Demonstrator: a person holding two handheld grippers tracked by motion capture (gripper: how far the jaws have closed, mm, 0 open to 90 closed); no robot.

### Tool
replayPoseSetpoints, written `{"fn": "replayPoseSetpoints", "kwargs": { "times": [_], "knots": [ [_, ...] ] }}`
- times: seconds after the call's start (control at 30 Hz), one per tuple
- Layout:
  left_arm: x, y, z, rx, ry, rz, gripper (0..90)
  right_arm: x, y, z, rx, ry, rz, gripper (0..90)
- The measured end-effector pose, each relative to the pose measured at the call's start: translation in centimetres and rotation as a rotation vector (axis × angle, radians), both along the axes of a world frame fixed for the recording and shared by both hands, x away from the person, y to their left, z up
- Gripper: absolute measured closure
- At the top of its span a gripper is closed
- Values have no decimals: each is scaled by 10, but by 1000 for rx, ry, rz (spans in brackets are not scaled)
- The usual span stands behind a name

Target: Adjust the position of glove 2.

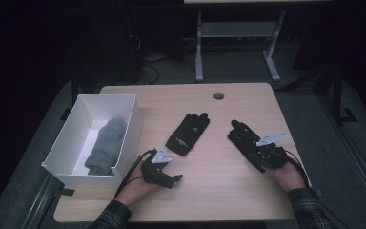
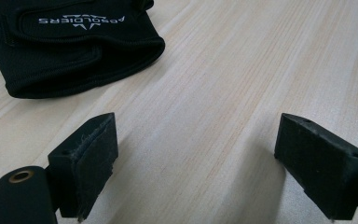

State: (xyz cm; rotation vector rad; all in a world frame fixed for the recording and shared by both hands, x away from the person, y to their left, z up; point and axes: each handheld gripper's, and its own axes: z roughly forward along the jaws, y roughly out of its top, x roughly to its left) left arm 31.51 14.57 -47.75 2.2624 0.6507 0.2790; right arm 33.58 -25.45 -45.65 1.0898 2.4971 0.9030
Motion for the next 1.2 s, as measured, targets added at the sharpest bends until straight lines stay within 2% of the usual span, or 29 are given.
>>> {"fn": "replayPoseSetpoints", "kwargs": {
  "times": [0.07,0.13,0.23,0.3,0.43,0.6,0.7,0.93,1.2],
  "knots": [
    [0,0,0,0,0,0,125,3,-5,5,22,-27,-9,900],
    [0,0,0,-1,0,0,126,8,-12,11,22,-57,-26,900],
    [0,0,0,0,0,0,126,22,-24,12,35,-68,-84,900],
    [0,0,0,-2,0,1,125,32,-32,8,26,-75,-119,900],
    [0,0,0,0,0,0,125,42,-44,0,18,-39,-162,900],
    [0,0,0,-1,0,1,125,42,-47,-7,24,5,-173,900],
    [0,-1,0,0,0,2,125,40,-45,-7,13,-4,-159,900],
    [1,-1,0,-1,1,6,125,29,-33,-6,6,4,-103,900],
    [1,-1,0,0,1,6,125,13,-20,-5,18,37,-53,900]
  ]
}}
